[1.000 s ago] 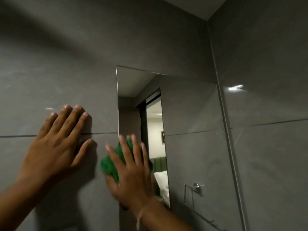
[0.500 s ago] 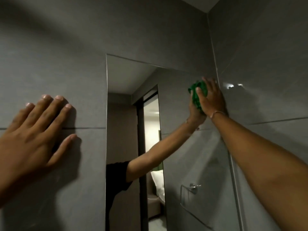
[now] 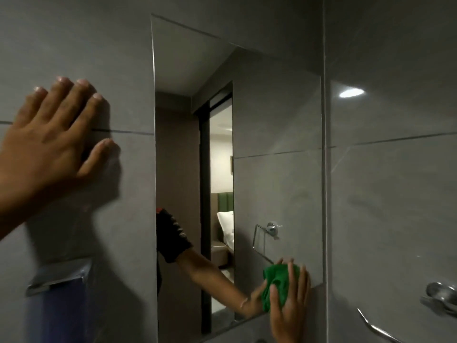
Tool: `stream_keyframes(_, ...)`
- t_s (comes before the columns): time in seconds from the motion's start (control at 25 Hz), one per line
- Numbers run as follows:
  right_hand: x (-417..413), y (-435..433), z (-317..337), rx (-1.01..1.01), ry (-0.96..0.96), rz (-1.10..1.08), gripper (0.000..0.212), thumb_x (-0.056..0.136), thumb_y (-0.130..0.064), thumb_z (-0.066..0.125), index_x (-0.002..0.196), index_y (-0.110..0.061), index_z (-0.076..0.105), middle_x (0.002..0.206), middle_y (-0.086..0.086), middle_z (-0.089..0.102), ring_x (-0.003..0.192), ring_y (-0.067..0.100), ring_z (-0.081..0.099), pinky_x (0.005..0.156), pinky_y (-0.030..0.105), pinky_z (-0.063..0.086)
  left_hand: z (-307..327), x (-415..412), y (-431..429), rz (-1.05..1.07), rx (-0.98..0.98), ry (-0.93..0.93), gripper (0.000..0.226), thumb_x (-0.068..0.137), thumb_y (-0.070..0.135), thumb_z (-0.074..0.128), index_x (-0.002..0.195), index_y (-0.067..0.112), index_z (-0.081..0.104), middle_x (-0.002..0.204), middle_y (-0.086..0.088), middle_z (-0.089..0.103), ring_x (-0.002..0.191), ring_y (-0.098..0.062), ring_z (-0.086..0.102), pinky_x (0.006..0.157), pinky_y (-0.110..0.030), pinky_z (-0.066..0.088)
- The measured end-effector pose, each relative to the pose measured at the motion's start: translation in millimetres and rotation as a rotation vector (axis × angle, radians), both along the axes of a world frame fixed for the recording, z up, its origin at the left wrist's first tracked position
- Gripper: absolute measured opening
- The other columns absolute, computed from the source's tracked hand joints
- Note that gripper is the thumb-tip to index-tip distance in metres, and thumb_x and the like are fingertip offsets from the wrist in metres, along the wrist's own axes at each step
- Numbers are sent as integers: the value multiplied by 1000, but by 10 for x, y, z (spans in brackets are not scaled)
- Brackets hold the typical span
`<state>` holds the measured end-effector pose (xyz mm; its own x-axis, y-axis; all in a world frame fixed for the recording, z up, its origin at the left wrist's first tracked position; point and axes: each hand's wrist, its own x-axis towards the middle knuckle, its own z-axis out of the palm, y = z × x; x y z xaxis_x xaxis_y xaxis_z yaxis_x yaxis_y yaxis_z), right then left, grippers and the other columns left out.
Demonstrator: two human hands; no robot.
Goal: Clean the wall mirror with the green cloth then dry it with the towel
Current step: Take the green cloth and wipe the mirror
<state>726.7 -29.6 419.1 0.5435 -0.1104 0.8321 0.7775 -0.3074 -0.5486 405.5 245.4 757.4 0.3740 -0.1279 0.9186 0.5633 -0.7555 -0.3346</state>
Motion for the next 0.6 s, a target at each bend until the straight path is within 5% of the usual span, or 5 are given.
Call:
stream_keyframes(0.12, -552, 461, 116, -95, -330, -134, 53, 94, -53, 38, 132, -20, 52, 145, 14, 50, 129, 44, 46, 113, 44, 36, -48, -54, -202, 37, 15, -71, 79, 92, 56, 31, 158, 15, 17, 168, -9, 8, 157, -30, 1, 127, -51, 5)
stream_keyframes(0.24, -941, 813, 700, -192, -731, -128, 36, 95, -42, 54, 131, -36, 55, 144, 3, 55, 132, 34, 50, 96, 46, 50, -62, -60, -260, 60, 50, -82, 78, 92, 55, 31, 156, 11, 22, 166, -12, 16, 156, -31, 6, 127, -46, 2)
stream_keyframes(0.4, -1077, 739, 1853, -479, -1055, 61, 75, 81, -52, 63, 148, -41, 32, 162, -2, 28, 149, 31, 25, 121, 49, 23, -46, -20, -159, 47, 42, -73, 80, 91, 58, 31, 156, 14, 22, 167, -12, 14, 157, -29, 3, 127, -53, 7)
stream_keyframes(0.52, -376, 412, 2645, -300, -796, 4, 72, 85, -54, 54, 150, -36, 30, 163, -5, 22, 151, 26, 17, 119, 53, 24, -54, -28, -173, 44, 67, -85, 79, 90, 55, 34, 155, 12, 25, 166, -14, 19, 156, -31, 7, 126, -54, 11)
stream_keyframes(0.6, 234, 94, 3008, 10, -369, -58, 65, 89, -58, 38, 148, -29, 38, 159, 3, 33, 148, 28, 25, 113, 56, 34, -58, -45, -211, 62, 86, -99, 78, 90, 54, 36, 155, 11, 28, 165, -14, 22, 156, -31, 10, 126, -52, 12)
